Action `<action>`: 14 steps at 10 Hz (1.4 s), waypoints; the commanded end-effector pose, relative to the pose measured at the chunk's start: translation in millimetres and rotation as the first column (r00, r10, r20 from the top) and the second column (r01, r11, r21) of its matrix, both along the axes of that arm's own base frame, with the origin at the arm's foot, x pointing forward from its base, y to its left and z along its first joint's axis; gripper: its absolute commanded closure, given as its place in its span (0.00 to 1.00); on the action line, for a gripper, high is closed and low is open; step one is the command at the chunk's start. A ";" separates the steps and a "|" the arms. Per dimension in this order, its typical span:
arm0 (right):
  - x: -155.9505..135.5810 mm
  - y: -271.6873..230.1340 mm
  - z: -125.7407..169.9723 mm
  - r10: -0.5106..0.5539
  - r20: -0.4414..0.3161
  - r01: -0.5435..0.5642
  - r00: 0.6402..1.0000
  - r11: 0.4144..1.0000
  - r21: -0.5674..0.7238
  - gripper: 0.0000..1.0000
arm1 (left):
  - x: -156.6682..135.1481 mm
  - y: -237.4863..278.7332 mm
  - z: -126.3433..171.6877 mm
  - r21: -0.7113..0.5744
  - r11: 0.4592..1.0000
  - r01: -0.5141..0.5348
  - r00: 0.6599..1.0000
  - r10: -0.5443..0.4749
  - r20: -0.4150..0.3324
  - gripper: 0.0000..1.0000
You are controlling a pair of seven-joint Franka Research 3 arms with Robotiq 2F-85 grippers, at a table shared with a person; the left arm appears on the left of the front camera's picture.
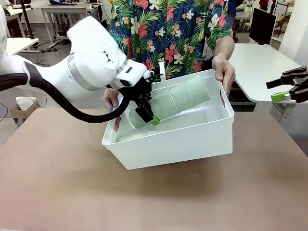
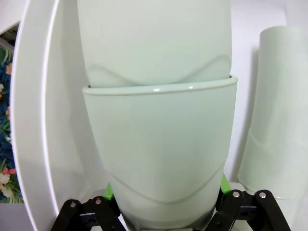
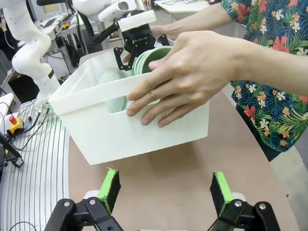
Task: Stack the cups and store them in the basket.
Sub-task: Place the stack of Reusable plastic cups into the Pantry Basket.
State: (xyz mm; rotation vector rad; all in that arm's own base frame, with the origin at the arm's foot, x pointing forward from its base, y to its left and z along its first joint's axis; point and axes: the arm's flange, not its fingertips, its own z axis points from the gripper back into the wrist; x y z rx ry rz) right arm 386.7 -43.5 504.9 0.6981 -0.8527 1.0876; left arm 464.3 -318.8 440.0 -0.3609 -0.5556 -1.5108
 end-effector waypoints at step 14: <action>-0.5 2.0 1.0 -0.006 0.013 0.006 1.000 1.000 0.028 0.00 | -11.1 -13.8 -6.4 0.061 0.998 -0.033 0.999 0.033 0.005 0.00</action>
